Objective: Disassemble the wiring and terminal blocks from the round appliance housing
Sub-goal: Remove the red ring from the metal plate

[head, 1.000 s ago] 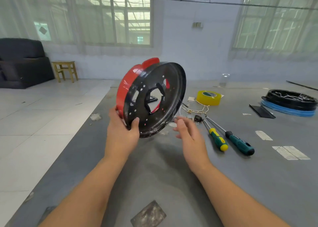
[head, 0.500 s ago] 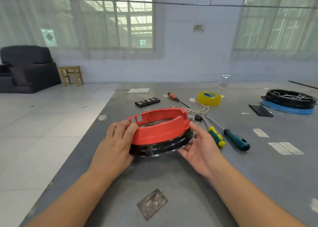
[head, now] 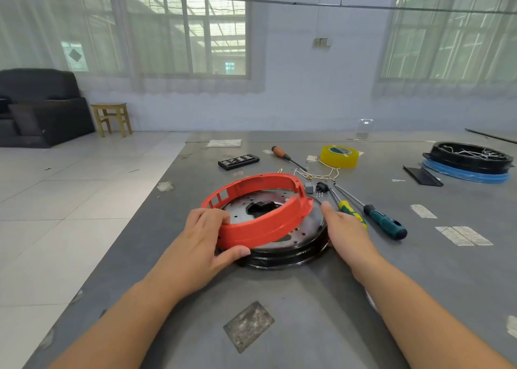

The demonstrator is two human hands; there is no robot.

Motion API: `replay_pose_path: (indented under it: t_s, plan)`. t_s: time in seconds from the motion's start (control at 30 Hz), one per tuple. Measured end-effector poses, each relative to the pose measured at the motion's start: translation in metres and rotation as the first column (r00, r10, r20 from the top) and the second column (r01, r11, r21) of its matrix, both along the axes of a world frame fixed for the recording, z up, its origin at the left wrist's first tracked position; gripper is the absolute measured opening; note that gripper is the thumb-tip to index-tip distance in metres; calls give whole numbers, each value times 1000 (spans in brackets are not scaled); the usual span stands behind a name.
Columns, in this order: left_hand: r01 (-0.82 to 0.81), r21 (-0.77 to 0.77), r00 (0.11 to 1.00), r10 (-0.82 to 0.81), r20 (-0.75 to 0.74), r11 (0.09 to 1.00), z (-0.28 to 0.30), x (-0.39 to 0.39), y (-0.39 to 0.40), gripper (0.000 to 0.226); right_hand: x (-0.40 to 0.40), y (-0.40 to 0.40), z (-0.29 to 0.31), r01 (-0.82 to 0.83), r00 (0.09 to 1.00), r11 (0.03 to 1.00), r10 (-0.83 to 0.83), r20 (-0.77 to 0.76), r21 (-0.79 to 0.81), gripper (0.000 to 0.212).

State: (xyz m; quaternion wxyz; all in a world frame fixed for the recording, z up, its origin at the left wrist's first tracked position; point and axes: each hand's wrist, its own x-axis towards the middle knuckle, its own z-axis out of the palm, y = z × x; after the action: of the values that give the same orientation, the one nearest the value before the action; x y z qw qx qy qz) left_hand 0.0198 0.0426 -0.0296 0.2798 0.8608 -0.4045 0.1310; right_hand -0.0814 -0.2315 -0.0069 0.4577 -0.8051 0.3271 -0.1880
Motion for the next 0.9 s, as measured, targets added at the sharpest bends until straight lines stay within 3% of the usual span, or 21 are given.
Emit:
replay_pose_path:
  t_s: [0.07, 0.2, 0.4, 0.53, 0.63, 0.7, 0.8, 0.9]
  plan:
    - [-26, -115, 996, 16, -83, 993, -1, 0, 0, 53, 0, -3, -3, -26, 999, 991, 23, -29, -130, 57]
    - [-99, -418, 985, 28, -172, 903, 6, -3, -4, 35, 0, -2, -10, -68, 990, 969, 35, -138, -237, 38]
    - [-335, -745, 936, 113, -334, 577, 15, 1, 9, 46, -1, 3, -11, -77, 978, 922, -4, -206, -380, 49]
    - [-540, -736, 833, 135, -537, 408, 16, 11, 25, 54, -1, 14, -11, -100, 985, 841, 7, -174, -531, 65]
    - [-622, -669, 771, 171, -613, 407, 16, 18, 37, 64, 1, 38, -6, -186, 981, 682, 165, -98, -707, 64]
    - [-667, -656, 728, 124, -674, 352, 16, 24, 41, 65, 4, 61, -1, -283, 944, 567, 305, -122, -774, 68]
    - [-717, -634, 664, 7, -748, 291, 17, 26, 42, 54, 16, 94, 4, -384, 872, 426, 459, -170, -819, 64]
    - [-742, -597, 618, -33, -785, 305, 17, 22, 41, 42, 33, 124, 8, -438, 797, 328, 572, -193, -837, 54]
